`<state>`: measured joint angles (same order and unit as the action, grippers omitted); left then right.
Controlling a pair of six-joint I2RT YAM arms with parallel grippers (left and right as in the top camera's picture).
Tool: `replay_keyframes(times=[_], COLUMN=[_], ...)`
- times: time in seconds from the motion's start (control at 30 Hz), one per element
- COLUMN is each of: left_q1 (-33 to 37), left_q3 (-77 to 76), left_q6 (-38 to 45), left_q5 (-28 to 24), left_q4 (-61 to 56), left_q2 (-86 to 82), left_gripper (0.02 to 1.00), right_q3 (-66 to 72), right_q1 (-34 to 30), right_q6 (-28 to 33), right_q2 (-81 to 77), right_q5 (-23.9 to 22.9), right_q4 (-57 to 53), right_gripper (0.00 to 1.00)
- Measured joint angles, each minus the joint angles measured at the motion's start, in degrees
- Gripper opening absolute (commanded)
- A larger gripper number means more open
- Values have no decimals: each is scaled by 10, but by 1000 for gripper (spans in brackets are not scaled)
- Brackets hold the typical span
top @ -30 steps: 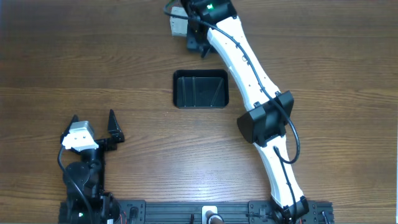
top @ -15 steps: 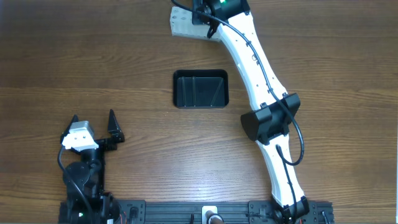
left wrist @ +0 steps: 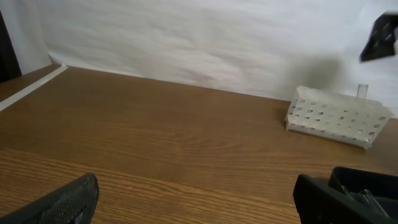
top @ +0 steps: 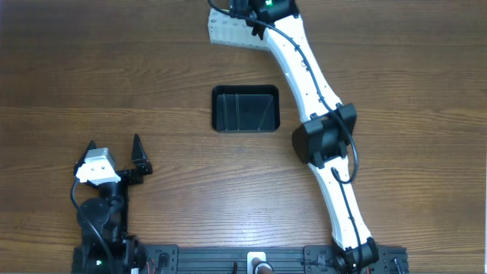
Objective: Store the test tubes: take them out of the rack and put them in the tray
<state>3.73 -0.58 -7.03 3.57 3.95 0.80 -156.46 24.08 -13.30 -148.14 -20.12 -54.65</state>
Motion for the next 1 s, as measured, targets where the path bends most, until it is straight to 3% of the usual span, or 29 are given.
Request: replay_keyframes(times=[0.83,1.0], left_q1=[0,0], left_q3=[0,0], left_q6=[0,0], left_q5=[0,0], left_q4=[0,0], left_q2=[0,0], left_gripper=[996,996], right_q3=[0,0], right_q1=[0,0], right_q6=[41,46], right_q2=[-71,-73], right_q5=[0,0], right_q4=[57,61], right_gripper=[952,774])
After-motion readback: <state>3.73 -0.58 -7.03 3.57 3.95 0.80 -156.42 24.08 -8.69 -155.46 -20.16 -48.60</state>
